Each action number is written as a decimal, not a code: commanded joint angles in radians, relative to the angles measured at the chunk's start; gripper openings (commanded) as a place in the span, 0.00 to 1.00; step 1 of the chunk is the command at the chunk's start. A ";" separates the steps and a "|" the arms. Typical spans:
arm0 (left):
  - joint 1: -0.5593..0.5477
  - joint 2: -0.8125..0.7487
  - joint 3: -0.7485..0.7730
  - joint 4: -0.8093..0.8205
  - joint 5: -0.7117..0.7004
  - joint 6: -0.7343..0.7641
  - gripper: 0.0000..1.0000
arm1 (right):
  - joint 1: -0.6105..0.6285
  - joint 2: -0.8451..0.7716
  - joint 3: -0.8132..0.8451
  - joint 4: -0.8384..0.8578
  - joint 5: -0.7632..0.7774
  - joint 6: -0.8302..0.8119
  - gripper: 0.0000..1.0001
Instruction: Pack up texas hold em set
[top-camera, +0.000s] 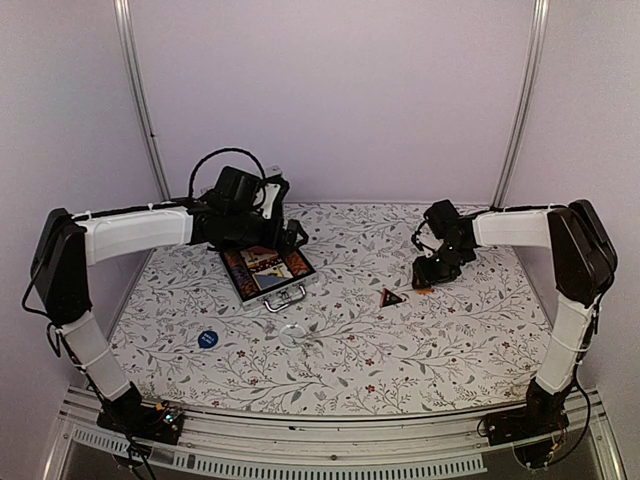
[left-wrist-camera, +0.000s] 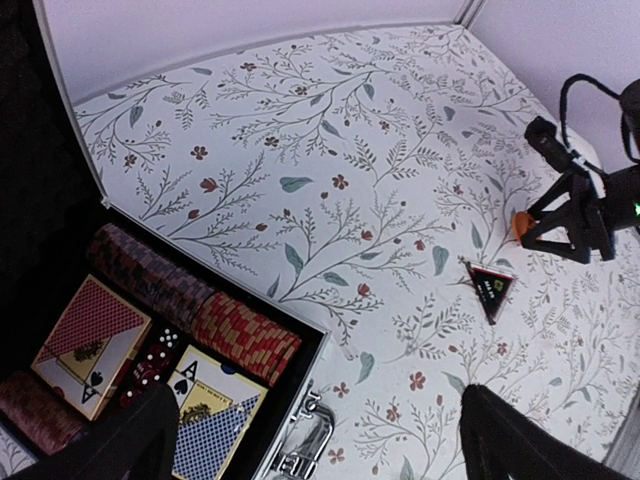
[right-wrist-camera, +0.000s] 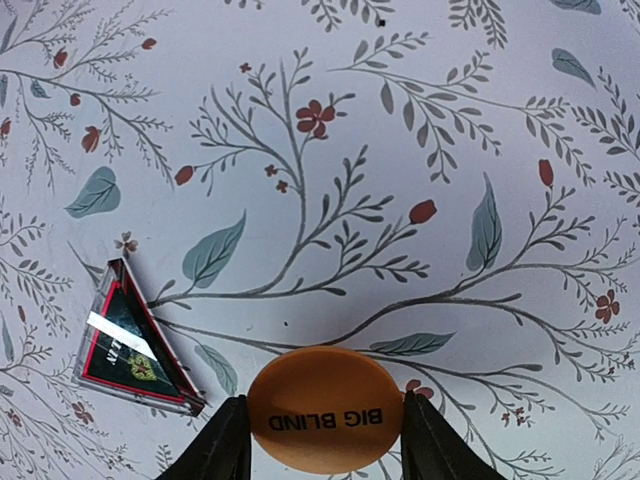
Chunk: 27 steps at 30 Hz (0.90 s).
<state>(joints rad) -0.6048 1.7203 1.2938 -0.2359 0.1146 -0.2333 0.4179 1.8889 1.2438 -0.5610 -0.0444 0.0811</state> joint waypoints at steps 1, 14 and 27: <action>0.013 0.034 -0.021 0.064 0.087 -0.060 1.00 | 0.020 -0.059 0.016 0.000 -0.062 -0.014 0.50; -0.001 0.124 -0.066 0.271 0.303 -0.294 0.98 | 0.144 -0.139 0.065 -0.004 -0.181 -0.038 0.49; -0.038 0.177 -0.017 0.248 0.300 -0.367 0.91 | 0.216 -0.135 0.079 0.017 -0.195 -0.015 0.57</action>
<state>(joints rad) -0.6308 1.9320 1.2663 0.0162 0.4385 -0.6113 0.6231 1.7756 1.3159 -0.5568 -0.2428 0.0559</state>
